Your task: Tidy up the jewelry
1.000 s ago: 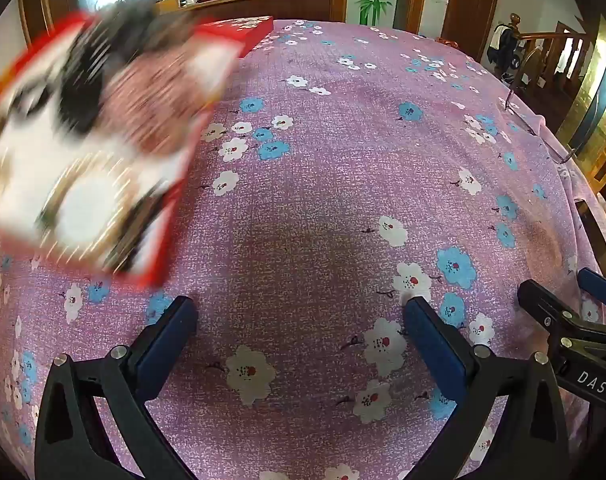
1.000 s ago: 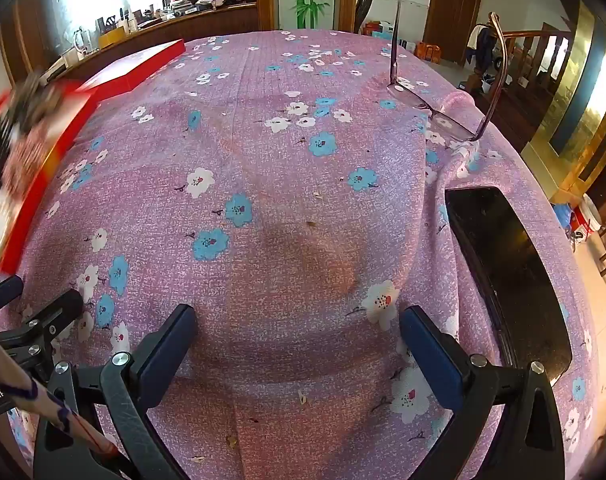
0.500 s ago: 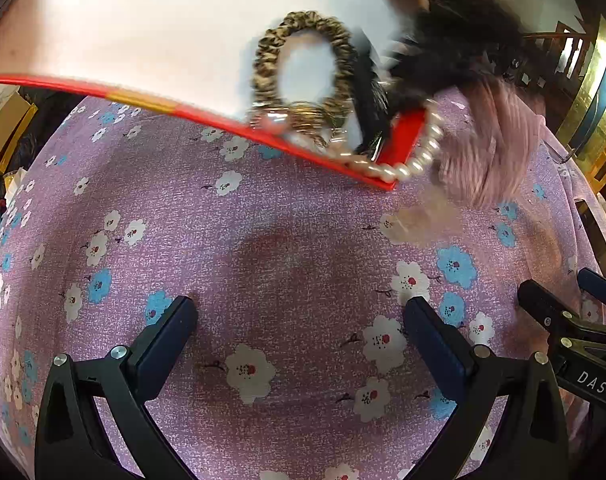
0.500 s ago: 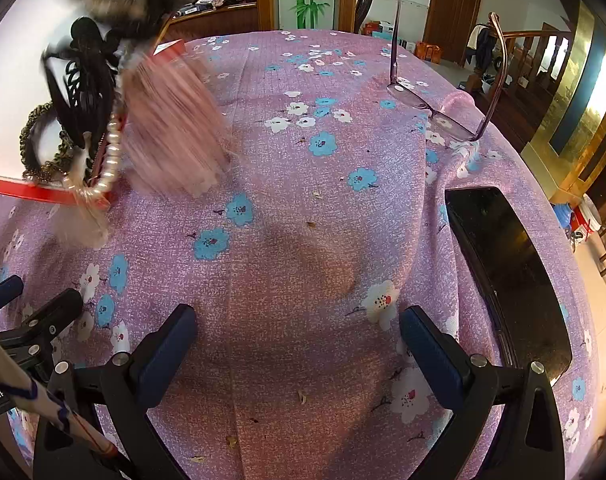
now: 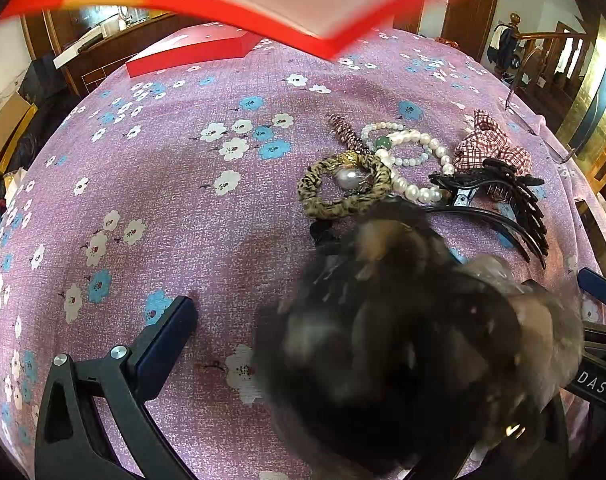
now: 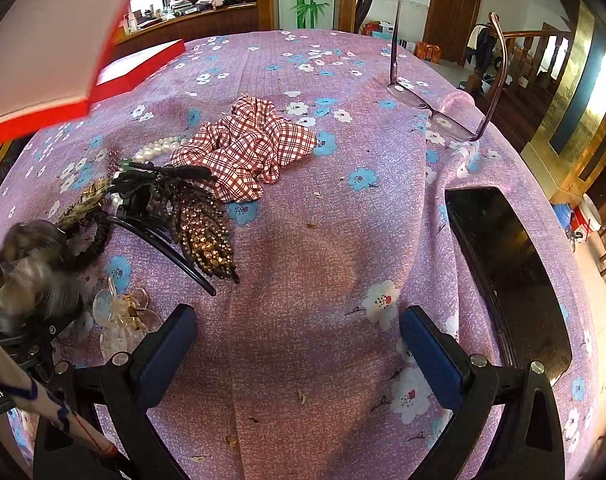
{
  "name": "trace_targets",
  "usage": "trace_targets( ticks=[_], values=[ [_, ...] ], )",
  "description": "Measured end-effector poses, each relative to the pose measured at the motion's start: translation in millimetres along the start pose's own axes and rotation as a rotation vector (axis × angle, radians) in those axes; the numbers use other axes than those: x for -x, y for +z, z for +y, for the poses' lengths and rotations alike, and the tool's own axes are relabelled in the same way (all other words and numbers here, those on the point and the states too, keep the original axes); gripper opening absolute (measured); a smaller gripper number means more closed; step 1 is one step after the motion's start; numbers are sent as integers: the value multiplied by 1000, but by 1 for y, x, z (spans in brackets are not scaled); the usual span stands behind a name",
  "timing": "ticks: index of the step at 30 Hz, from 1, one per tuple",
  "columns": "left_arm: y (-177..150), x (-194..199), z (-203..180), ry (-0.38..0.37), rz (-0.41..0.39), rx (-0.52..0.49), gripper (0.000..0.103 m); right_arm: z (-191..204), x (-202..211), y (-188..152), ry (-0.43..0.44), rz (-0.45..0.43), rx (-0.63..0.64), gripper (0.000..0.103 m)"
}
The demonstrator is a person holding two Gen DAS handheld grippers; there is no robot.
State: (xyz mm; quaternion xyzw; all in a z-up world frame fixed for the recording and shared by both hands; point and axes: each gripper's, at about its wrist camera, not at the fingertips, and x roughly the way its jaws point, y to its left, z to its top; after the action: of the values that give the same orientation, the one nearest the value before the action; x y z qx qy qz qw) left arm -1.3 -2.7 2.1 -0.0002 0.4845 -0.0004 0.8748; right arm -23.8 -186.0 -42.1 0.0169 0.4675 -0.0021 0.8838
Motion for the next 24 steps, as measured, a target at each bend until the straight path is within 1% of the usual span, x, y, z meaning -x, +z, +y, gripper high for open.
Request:
trace_targets(
  ticks=[24],
  values=[
    [-1, -3, 0, 0, 0, 0, 103, 0, 0, 0, 0, 0, 0, 103]
  ],
)
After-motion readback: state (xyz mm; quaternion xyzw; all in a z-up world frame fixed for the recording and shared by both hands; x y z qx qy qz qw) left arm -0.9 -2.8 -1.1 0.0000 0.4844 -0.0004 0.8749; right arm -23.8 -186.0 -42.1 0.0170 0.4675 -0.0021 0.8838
